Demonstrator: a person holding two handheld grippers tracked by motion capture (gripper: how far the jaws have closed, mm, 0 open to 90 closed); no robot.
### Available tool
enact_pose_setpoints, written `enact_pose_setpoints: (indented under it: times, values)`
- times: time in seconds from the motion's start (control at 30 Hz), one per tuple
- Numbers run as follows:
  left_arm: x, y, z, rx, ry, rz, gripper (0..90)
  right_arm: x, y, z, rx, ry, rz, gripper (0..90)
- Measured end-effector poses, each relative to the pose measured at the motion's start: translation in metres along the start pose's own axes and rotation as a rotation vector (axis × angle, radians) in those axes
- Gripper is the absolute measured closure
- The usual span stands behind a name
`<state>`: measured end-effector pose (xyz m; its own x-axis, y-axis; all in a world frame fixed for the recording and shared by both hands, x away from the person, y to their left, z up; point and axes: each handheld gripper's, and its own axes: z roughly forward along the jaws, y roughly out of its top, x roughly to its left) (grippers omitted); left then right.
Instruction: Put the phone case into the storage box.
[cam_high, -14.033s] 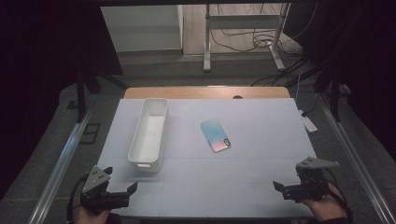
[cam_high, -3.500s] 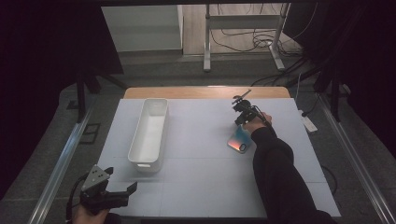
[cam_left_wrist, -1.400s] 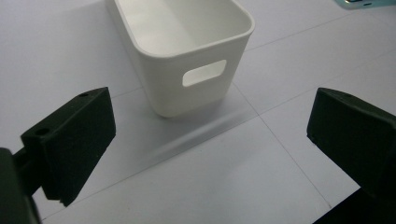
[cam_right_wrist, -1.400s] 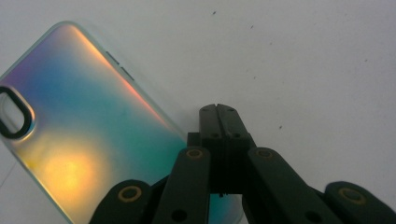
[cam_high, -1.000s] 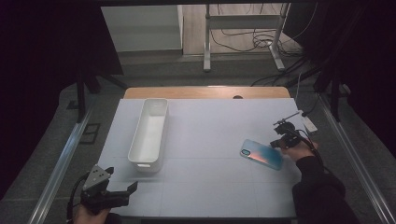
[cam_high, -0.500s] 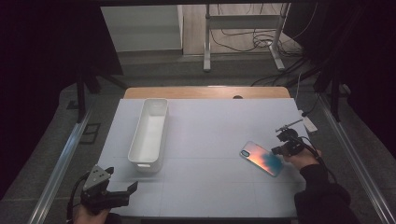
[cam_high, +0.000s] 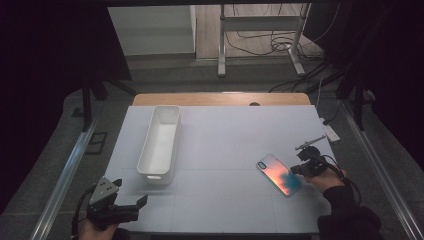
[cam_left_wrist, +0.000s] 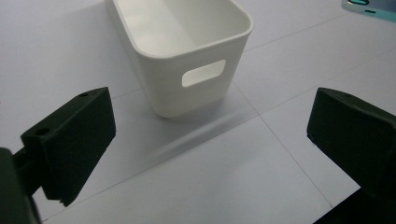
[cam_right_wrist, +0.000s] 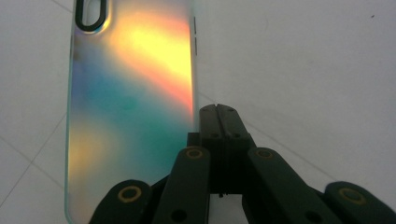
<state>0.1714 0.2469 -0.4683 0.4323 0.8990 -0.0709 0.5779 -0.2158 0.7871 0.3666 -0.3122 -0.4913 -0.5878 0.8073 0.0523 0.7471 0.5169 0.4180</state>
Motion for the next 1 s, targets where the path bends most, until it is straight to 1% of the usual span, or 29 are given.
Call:
enact_pose_setpoints:
  times: [0.2,0.6,0.8,0.93,1.0]
  values:
    - [0.000,0.000,0.000,0.000,0.002,0.001,2.0,0.009,-0.007,-0.002,0.003,0.015,-0.007,89.3]
    - [-0.001,0.000,0.000,0.002,0.003,0.006,2.0,0.022,-0.013,-0.004,0.005,0.023,-0.023,89.2]
    - [-0.001,0.000,0.000,0.002,0.004,0.006,1.9,0.022,-0.014,-0.005,-0.001,0.020,-0.021,89.2]
    - [-0.001,0.000,0.000,0.003,0.004,0.006,2.0,0.022,-0.014,-0.009,-0.013,0.017,-0.025,89.1]
    - [-0.001,0.000,0.000,0.003,0.004,0.007,2.0,0.024,-0.014,-0.012,-0.022,0.015,-0.026,87.0]
